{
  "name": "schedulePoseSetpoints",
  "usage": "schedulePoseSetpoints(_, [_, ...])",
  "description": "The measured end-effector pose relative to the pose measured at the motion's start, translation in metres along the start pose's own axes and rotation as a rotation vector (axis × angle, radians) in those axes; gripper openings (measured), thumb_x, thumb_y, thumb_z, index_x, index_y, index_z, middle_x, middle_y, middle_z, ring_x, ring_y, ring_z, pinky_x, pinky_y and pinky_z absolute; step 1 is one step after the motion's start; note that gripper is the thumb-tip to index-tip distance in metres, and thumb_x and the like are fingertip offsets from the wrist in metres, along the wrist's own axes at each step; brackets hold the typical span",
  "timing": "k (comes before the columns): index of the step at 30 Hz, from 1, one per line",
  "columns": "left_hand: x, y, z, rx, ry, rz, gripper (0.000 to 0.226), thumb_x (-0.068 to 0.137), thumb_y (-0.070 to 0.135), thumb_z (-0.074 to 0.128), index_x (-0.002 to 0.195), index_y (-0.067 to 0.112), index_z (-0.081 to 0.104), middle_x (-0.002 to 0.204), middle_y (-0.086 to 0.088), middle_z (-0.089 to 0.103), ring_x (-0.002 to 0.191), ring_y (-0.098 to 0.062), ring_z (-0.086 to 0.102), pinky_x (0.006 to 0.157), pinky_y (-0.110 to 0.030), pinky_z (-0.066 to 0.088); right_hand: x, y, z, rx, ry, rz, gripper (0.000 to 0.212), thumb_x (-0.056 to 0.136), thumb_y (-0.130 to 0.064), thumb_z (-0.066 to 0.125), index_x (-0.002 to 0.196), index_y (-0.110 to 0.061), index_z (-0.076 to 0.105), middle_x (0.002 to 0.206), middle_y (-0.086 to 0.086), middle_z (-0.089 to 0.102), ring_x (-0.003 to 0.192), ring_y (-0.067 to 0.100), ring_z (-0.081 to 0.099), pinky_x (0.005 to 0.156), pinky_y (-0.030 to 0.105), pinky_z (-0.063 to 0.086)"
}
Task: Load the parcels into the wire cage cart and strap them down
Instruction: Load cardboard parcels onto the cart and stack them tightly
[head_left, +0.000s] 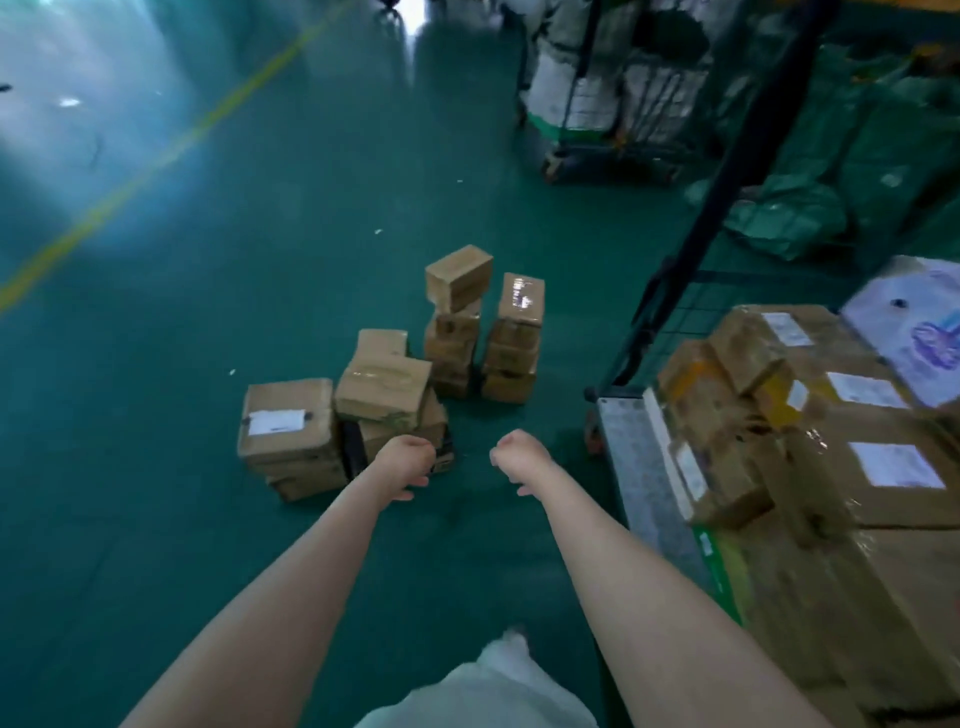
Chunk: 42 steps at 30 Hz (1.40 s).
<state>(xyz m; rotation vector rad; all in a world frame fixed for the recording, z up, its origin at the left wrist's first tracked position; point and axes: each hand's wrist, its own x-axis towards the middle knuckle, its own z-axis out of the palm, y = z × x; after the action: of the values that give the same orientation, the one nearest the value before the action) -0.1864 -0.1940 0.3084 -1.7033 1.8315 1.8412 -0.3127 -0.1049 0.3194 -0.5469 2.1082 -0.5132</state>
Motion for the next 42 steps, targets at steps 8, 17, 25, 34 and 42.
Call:
schedulePoseSetpoints(8, [0.038, -0.046, -0.073, -0.029, 0.065, -0.129, 0.04, 0.097, 0.02, 0.04, 0.137, 0.017, 0.044, 0.133, -0.003, 0.05, 0.092, -0.017, 0.056, 0.056, -0.025, 0.04, 0.047, -0.066, 0.062, -0.161, -0.183, -0.018, 0.034, 0.095, -0.014, 0.041, 0.129, -0.01, 0.044, 0.128, 0.012, 0.047, 0.114, 0.027, 0.052, 0.093, 0.039, 0.049])
schedulePoseSetpoints(17, [0.126, -0.024, -0.181, -0.065, 0.16, -0.197, 0.036, 0.095, 0.016, 0.042, 0.129, 0.011, 0.05, 0.113, -0.007, 0.057, 0.091, -0.019, 0.055, 0.074, -0.031, 0.041, 0.138, -0.187, 0.11, -0.209, -0.272, -0.056, 0.032, 0.097, -0.018, 0.039, 0.127, -0.01, 0.044, 0.127, 0.011, 0.048, 0.115, 0.028, 0.05, 0.095, 0.039, 0.048])
schedulePoseSetpoints(25, [0.195, -0.021, -0.257, -0.081, 0.181, -0.222, 0.034, 0.094, 0.016, 0.042, 0.127, 0.013, 0.052, 0.106, -0.011, 0.058, 0.091, -0.025, 0.056, 0.054, -0.024, 0.037, 0.206, -0.268, 0.152, -0.268, -0.328, -0.035, 0.029, 0.096, -0.013, 0.036, 0.122, -0.006, 0.049, 0.112, 0.013, 0.052, 0.104, 0.027, 0.053, 0.096, 0.042, 0.047])
schedulePoseSetpoints(34, [0.269, -0.059, -0.352, -0.012, 0.056, -0.328, 0.026, 0.094, 0.012, 0.041, 0.116, 0.014, 0.054, 0.085, -0.003, 0.055, 0.084, -0.024, 0.053, 0.061, -0.027, 0.042, 0.264, -0.326, 0.225, -0.222, -0.347, 0.15, 0.029, 0.096, -0.016, 0.037, 0.121, -0.008, 0.049, 0.106, 0.008, 0.049, 0.1, 0.025, 0.051, 0.091, 0.039, 0.049])
schedulePoseSetpoints(42, [0.36, -0.091, -0.448, 0.175, -0.017, -0.364, 0.037, 0.095, 0.018, 0.045, 0.13, 0.007, 0.05, 0.128, -0.016, 0.055, 0.118, -0.031, 0.053, 0.095, -0.036, 0.044, 0.319, -0.371, 0.321, 0.016, -0.321, 0.25, 0.044, 0.094, -0.012, 0.041, 0.138, -0.016, 0.04, 0.105, 0.0, 0.05, 0.096, 0.019, 0.053, 0.093, 0.041, 0.049])
